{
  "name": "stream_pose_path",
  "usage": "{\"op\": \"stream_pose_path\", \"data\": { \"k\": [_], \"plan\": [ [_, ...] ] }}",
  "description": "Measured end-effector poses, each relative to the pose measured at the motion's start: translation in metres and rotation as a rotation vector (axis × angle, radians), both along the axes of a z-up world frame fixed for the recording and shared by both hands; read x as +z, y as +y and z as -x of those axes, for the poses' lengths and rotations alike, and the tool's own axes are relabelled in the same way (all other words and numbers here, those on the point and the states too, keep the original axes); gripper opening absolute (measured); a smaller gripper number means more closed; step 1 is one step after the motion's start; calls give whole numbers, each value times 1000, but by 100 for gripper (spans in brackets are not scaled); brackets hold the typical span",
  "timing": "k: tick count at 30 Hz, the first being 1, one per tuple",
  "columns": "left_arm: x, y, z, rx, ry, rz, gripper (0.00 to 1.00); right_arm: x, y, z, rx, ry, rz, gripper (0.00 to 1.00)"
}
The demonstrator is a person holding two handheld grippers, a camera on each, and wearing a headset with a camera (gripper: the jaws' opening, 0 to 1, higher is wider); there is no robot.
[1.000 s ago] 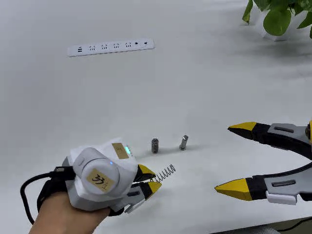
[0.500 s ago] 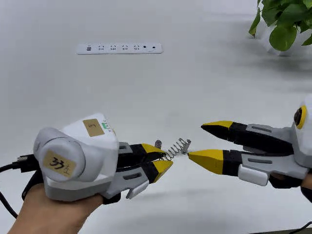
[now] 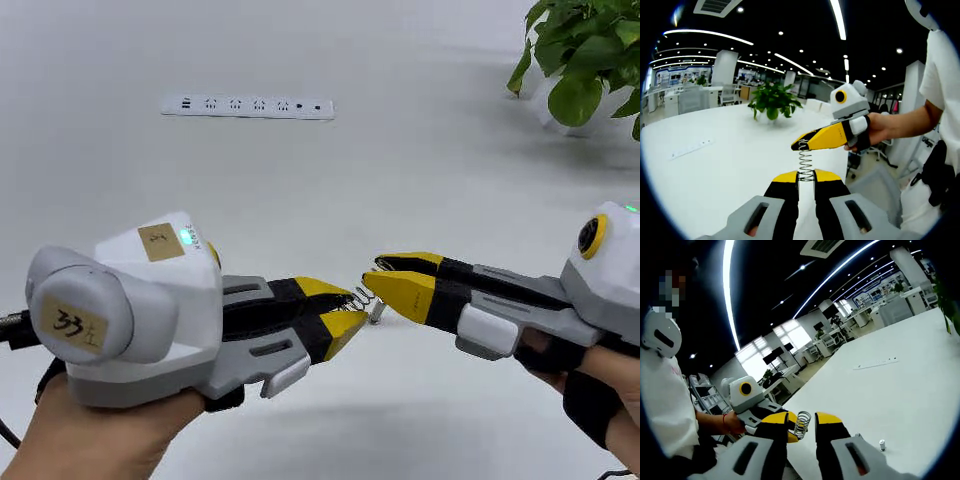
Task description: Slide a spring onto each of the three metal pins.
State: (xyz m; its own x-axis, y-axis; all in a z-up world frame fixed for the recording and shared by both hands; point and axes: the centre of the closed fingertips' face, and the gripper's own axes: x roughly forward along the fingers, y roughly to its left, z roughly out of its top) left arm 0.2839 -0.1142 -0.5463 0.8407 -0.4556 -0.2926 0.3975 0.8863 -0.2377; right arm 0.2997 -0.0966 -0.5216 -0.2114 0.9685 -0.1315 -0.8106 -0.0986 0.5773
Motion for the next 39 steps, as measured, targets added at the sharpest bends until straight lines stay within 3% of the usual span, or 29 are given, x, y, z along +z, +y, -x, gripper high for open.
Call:
{"op": "stream_pose_path", "data": {
  "k": [10, 31, 35, 39],
  "plan": [
    [4, -6, -3, -23, -16, 7, 10, 2, -1, 1, -3, -25, 5, 13],
    [4, -8, -2, -34, -12, 14, 11, 2, -4, 2, 20, -41, 11, 12],
    [2, -10, -1, -44, -3, 12, 11, 2, -4, 4, 36, -61, 18, 12],
    [-2, -11, 0, -50, 5, 10, 13, 4, -4, 7, 61, -117, 33, 12]
  ]
}}
